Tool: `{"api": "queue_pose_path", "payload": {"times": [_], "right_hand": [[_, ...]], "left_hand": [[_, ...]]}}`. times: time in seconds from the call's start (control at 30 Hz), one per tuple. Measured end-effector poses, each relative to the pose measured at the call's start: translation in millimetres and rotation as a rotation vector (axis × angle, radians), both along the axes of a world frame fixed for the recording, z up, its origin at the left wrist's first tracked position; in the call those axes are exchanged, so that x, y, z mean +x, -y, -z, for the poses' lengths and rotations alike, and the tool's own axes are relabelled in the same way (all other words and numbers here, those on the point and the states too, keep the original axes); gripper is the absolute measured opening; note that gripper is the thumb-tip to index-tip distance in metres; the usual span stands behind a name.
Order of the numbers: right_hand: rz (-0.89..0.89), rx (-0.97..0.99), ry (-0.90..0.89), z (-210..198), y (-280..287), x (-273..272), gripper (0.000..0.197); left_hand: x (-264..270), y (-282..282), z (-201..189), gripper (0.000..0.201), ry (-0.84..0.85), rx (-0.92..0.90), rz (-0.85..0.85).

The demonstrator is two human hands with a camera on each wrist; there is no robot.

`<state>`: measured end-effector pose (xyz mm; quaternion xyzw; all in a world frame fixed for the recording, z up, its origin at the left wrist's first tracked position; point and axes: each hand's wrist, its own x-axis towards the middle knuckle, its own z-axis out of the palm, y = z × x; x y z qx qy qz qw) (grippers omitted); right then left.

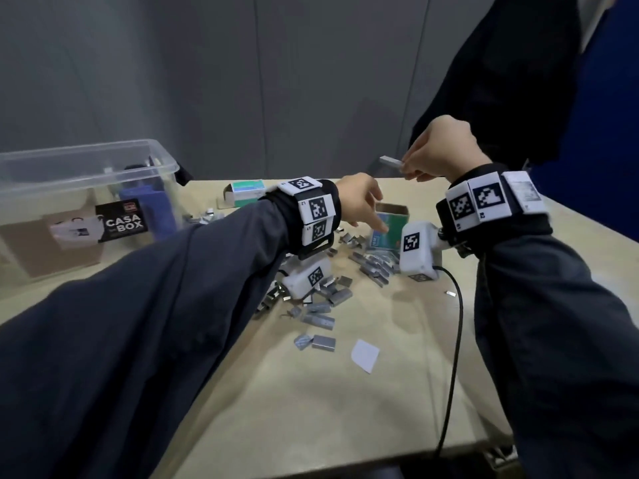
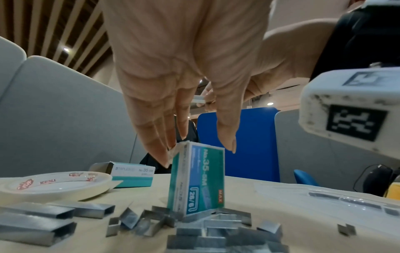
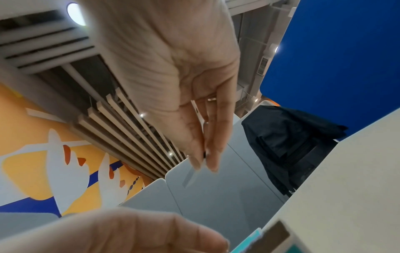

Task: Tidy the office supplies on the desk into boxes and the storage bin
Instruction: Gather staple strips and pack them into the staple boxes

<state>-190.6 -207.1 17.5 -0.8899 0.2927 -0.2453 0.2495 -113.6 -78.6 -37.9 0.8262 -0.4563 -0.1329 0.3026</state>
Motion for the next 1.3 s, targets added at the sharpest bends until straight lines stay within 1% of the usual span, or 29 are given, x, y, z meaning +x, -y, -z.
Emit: {"api": "queue_pose_path", "payload": {"times": [0.1, 0.2, 0.3, 0.4, 0.57, 0.63, 0.77, 0.8, 0.9, 1.0, 1.1, 1.3], "right_hand": [[-0.001, 0.0, -0.012, 0, 6, -6, 0.007], [-0.031, 0.016, -0.07, 1, 9, -11, 0.01], [-0.063, 0.033, -0.135, 3, 12, -16, 0.01], [-0.084, 0.06, -0.168, 5, 14, -21, 0.01], [-0.131, 0.052, -0.204, 9, 8, -29, 0.012], [-0.152, 0.026, -0.229, 13, 7, -33, 0.011], [-0.175, -0.056, -0.227, 14, 10, -44, 0.013], [-0.176, -0.071, -0.212, 12, 12, -46, 0.014], [-0.178, -0.08, -0.168, 6, 14, -53, 0.014], [-0.185, -0.107, -0.184, 8, 11, -47, 0.013], [-0.166, -0.123, -0.207, 17, 9, -36, 0.014], [-0.15, -0.147, -0.175, 39, 10, -18, 0.011]], "left_hand": [[6, 8, 0, 0.068, 0.021, -0.016, -0.013], [9, 16, 2, 0.068, 0.033, 0.003, -0.026], [12, 22, 6, 0.055, 0.011, -0.003, -0.076], [14, 23, 7, 0.047, -0.06, -0.029, -0.117], [16, 16, 8, 0.043, -0.189, 0.021, -0.064], [14, 17, 10, 0.044, -0.168, 0.022, -0.049], [11, 17, 16, 0.047, -0.018, 0.03, -0.024], [11, 17, 18, 0.047, -0.006, 0.027, -0.016], [14, 19, 20, 0.045, -0.064, 0.001, -0.008], [20, 21, 17, 0.042, -0.153, -0.01, -0.016], [22, 22, 16, 0.041, -0.216, -0.004, -0.011], [27, 24, 16, 0.039, -0.313, 0.021, -0.009]]}}
